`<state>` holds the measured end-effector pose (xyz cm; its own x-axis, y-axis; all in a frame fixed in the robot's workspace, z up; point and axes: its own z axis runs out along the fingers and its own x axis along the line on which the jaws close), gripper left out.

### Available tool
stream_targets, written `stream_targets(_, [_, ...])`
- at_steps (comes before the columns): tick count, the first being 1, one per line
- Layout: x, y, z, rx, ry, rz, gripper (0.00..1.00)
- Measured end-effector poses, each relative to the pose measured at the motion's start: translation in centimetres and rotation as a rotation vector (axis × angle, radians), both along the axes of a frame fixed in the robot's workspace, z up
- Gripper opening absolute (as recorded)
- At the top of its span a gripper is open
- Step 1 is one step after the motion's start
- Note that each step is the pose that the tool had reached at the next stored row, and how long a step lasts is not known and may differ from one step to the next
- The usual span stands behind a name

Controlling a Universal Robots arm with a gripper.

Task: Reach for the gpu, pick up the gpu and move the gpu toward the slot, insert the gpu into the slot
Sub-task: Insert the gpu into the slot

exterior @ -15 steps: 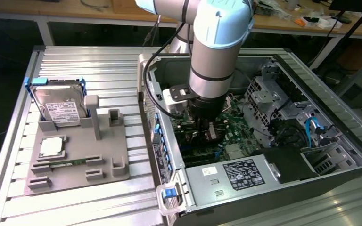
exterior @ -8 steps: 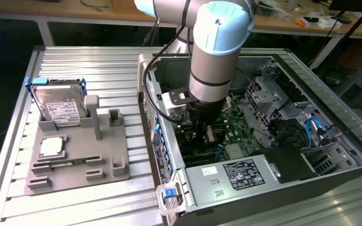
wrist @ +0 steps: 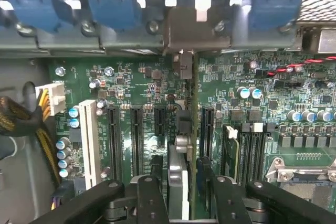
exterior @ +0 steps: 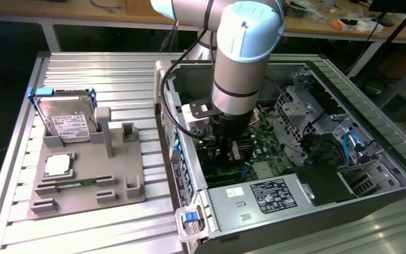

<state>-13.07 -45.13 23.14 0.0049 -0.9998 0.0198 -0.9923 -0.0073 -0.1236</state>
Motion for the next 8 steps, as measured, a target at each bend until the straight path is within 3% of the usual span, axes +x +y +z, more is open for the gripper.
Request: stream_targets(8, [0.0,0.06,2.5,0.0002,-0.0016,0.0,0.39])
